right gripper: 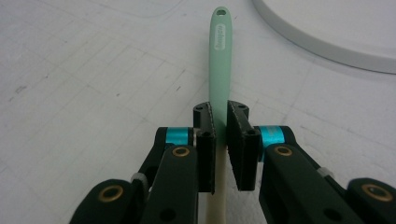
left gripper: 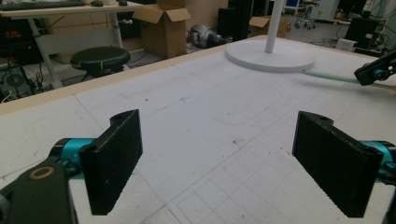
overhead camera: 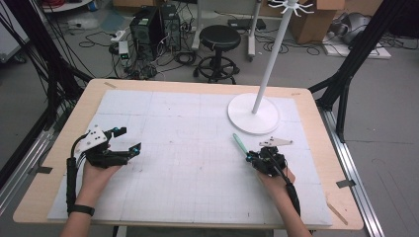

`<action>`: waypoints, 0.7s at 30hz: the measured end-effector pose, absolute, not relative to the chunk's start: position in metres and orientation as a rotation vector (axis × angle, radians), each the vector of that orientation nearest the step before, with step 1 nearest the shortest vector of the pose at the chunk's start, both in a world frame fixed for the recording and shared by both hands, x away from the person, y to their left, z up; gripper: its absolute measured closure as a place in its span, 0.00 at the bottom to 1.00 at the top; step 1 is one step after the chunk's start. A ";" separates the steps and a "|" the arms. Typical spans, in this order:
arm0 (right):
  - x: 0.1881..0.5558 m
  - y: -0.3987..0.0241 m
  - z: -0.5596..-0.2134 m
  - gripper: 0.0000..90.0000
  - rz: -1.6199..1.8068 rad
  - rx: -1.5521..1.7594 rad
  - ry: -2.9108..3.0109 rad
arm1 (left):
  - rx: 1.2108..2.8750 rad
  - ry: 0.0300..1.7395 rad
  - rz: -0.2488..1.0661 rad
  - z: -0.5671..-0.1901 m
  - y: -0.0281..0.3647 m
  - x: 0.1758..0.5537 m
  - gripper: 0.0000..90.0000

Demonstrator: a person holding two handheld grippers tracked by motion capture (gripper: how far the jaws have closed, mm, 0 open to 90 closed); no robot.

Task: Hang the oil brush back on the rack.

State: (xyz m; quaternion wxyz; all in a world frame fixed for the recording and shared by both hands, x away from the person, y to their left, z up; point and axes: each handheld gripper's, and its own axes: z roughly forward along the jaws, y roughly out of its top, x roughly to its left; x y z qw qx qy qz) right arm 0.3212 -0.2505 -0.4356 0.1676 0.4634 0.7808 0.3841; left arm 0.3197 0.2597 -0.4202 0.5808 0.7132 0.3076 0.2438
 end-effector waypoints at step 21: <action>0.320 -0.306 -0.390 0.92 1.357 1.278 2.002 | 1.662 0.718 0.566 -0.419 0.262 0.319 0.19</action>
